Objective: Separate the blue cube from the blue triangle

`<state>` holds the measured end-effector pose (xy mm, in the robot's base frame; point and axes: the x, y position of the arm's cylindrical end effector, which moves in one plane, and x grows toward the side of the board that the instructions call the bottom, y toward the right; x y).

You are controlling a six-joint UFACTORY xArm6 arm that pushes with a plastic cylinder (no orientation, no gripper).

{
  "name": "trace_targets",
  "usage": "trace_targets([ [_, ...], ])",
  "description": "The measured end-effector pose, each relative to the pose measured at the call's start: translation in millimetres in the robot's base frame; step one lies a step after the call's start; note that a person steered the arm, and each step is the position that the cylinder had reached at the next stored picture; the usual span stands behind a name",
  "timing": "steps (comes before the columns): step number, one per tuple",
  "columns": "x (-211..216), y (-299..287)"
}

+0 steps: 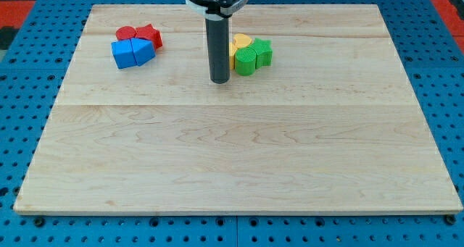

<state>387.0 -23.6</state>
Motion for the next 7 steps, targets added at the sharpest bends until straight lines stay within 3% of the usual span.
trace_targets([
  [3,-5.1,-29.9],
  [5,-62.7,-73.8],
  [7,-57.0,-119.3],
])
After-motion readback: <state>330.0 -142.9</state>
